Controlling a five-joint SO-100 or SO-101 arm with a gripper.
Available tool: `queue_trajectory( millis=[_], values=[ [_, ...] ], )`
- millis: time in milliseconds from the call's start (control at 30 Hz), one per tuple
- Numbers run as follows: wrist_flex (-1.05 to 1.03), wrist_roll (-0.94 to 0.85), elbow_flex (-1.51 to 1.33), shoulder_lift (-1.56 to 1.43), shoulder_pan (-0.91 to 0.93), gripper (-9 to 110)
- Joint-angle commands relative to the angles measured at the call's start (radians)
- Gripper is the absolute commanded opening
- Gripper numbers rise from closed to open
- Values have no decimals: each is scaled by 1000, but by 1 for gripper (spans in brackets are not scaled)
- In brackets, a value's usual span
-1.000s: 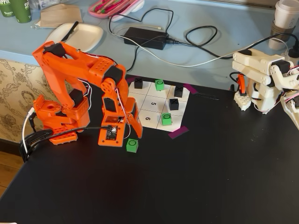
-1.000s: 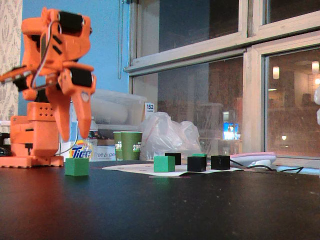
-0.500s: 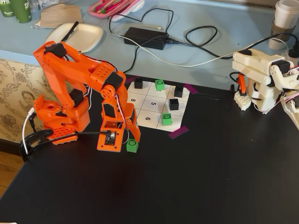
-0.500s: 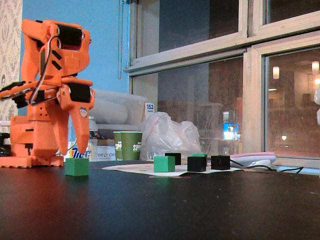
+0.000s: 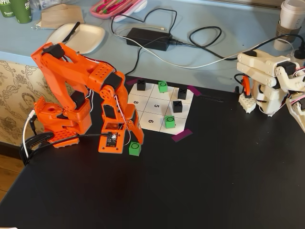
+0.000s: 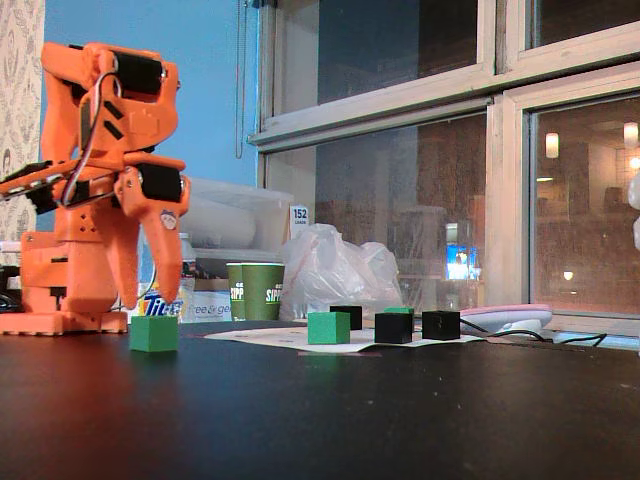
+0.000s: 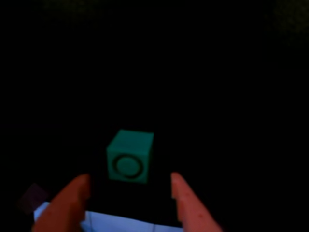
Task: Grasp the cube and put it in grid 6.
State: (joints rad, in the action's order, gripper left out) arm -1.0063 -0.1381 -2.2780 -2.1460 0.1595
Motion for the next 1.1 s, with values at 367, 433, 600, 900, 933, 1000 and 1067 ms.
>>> queue_trajectory(
  millis=[367, 433, 600, 900, 933, 1000, 1067],
  values=[
    [97, -6, -34, 3, 5, 28],
    [104, -6, -34, 6, 6, 28],
    [133, -14, -51, 11, 15, 27],
    [230, -32, -146, -12, 48, 1],
    [238, -34, -166, -28, 48, 0],
    [253, -28, -199, -63, 54, 0],
    [259, -17, -219, -91, 57, 0]
  ],
)
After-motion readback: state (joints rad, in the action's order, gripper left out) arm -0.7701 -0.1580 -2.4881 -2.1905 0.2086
